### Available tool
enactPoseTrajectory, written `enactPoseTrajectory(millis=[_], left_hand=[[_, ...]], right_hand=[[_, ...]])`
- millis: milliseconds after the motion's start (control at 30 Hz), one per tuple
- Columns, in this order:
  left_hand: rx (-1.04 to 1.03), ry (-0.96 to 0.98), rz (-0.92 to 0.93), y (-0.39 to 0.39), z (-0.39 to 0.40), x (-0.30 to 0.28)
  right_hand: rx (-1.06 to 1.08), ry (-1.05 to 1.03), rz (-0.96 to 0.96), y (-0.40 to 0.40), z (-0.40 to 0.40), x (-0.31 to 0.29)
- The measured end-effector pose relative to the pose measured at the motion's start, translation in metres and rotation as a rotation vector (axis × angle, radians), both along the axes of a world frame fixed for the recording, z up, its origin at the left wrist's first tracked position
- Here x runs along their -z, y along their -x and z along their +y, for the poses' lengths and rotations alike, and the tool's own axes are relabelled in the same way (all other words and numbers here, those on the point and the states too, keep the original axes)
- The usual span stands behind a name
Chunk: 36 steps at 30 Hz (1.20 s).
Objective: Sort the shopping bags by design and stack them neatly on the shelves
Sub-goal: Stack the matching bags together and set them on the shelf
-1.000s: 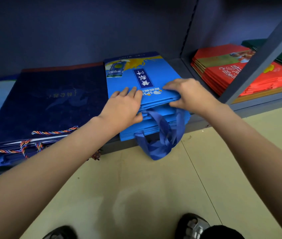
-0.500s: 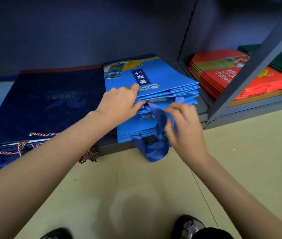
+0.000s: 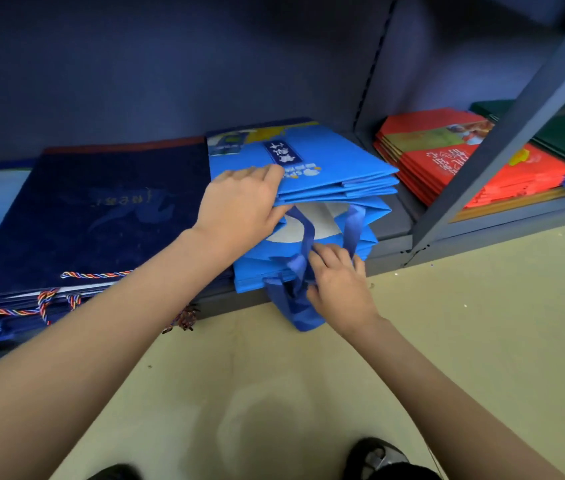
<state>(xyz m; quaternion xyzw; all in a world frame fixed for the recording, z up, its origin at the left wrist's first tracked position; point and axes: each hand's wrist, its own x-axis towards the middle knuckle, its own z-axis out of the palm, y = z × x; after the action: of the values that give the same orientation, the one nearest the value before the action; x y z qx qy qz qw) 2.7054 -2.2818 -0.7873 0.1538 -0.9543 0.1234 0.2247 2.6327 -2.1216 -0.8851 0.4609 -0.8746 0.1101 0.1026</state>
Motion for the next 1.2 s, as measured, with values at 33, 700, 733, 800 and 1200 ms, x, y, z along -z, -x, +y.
enactPoseTrajectory(millis=[33,700,733,800,1200], left_hand=[[0.019,0.031,-0.003,-0.001,0.000,0.005],[0.051,0.076,0.093,-0.001,-0.009,0.017],[0.047,0.071,0.119,-0.001,-0.010,0.016],[0.040,0.033,0.168,0.000,-0.013,0.010],[0.049,0.115,0.173,0.004,-0.016,0.014]], right_hand=[[-0.004,0.059,0.023,0.001,0.000,-0.003],[-0.163,0.036,-0.240,0.000,-0.041,-0.035],[-0.155,-0.141,-0.270,0.003,-0.045,-0.026],[-0.176,-0.318,-0.268,0.005,-0.045,-0.015],[-0.084,-0.237,-0.545,0.024,-0.070,-0.054]])
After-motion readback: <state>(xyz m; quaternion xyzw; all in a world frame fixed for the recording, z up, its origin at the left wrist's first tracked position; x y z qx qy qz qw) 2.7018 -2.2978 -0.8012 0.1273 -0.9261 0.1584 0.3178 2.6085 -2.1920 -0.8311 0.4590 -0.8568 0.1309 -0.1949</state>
